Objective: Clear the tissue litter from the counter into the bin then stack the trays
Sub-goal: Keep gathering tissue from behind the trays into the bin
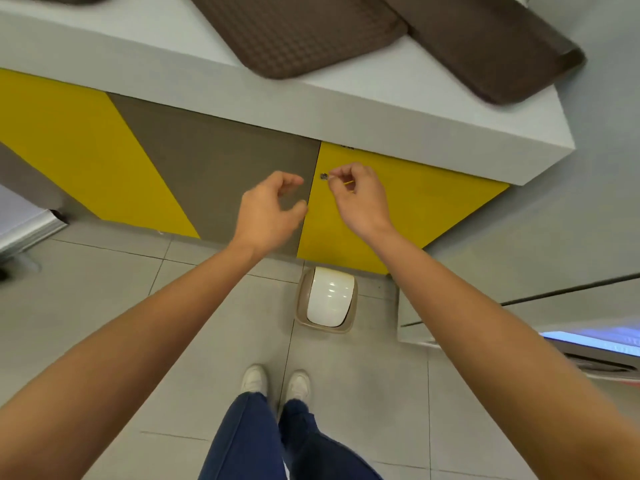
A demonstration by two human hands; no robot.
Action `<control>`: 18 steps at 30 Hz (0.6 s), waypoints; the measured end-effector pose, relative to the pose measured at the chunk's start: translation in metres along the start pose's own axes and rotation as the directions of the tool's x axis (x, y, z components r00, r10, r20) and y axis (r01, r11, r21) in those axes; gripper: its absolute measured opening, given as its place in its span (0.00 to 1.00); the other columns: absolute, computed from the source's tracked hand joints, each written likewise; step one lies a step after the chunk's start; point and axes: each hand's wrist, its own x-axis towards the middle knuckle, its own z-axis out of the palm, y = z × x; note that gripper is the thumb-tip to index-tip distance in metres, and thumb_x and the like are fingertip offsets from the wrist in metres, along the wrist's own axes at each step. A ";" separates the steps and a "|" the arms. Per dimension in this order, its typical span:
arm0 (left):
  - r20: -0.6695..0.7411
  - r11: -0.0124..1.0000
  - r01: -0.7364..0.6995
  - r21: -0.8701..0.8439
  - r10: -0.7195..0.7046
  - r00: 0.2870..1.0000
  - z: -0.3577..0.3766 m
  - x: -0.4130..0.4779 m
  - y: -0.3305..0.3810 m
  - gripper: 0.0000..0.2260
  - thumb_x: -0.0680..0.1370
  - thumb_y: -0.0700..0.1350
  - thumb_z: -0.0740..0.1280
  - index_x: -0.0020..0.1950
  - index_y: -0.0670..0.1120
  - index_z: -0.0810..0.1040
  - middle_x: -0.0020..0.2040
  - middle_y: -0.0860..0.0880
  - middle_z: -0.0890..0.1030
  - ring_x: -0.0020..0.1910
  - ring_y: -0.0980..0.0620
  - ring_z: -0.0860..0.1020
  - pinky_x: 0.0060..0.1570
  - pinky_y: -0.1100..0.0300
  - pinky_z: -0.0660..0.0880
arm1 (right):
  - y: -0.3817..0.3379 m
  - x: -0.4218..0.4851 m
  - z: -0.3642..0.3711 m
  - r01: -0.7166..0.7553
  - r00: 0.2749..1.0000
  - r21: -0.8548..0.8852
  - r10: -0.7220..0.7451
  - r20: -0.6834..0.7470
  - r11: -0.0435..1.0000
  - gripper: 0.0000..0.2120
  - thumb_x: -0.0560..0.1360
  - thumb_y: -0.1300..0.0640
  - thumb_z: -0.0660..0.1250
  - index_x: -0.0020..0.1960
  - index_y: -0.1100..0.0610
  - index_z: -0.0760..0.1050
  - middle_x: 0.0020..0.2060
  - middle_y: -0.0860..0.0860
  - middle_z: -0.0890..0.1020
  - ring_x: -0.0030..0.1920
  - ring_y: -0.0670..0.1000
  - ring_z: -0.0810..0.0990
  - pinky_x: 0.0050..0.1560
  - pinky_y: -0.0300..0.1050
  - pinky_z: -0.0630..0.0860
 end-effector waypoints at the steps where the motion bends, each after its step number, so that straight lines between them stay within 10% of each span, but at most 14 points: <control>1: -0.018 1.000 -0.018 -0.001 0.017 1.000 -0.011 0.004 0.005 0.13 0.73 0.42 0.68 0.58 0.48 0.77 0.52 0.55 0.79 0.51 0.62 0.74 0.52 0.73 0.66 | -0.011 0.005 -0.002 0.018 1.000 0.006 -0.018 -0.008 1.000 0.07 0.76 0.57 0.63 0.51 0.57 0.78 0.51 0.53 0.78 0.49 0.47 0.76 0.50 0.38 0.71; 18: -0.161 0.977 -0.209 0.048 0.214 0.963 -0.198 0.137 0.020 0.14 0.73 0.46 0.68 0.58 0.51 0.77 0.54 0.54 0.80 0.53 0.58 0.76 0.53 0.65 0.70 | -0.190 0.107 0.046 0.220 0.970 0.011 -0.217 -0.109 0.975 0.05 0.76 0.55 0.63 0.49 0.52 0.77 0.47 0.47 0.73 0.45 0.44 0.73 0.45 0.33 0.67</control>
